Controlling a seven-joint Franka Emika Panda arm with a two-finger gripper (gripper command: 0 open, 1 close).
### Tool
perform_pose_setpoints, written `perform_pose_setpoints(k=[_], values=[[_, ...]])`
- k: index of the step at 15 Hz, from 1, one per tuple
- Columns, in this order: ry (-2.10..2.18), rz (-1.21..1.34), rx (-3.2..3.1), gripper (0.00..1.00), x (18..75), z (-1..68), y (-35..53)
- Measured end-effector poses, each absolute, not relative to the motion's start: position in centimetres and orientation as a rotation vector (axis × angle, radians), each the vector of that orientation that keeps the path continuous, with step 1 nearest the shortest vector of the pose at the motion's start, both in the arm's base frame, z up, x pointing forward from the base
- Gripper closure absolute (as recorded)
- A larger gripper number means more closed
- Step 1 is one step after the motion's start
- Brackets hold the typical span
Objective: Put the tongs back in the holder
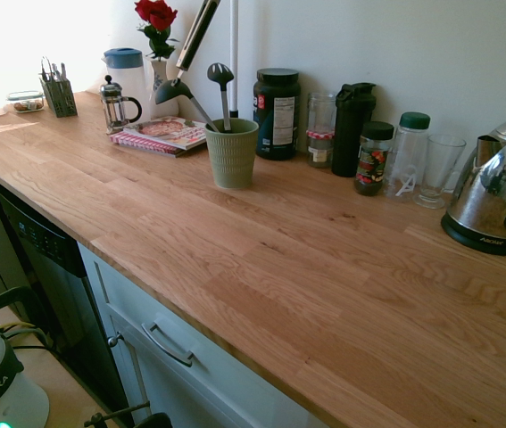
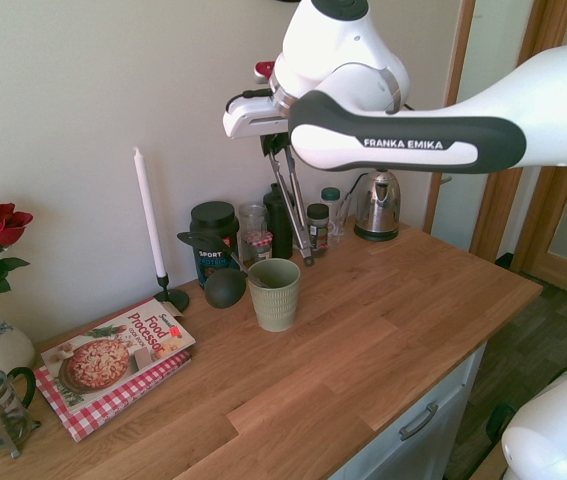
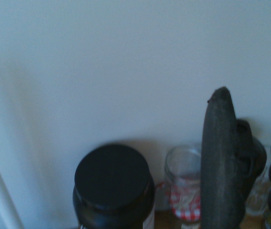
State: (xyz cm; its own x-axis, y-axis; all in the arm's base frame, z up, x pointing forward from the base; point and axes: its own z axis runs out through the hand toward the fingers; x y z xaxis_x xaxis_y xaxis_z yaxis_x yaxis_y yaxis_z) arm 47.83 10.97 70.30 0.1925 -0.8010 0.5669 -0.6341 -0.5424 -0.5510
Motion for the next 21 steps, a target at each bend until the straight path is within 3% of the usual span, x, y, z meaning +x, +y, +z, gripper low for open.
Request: perform_pose_setpoints(k=[7, 21], values=[[1.4, -1.454, -2.145, 1.0, 52.8, 64.2, 9.9], [1.414, -1.496, -2.124, 1.0, 56.3, 55.3, 7.8]])
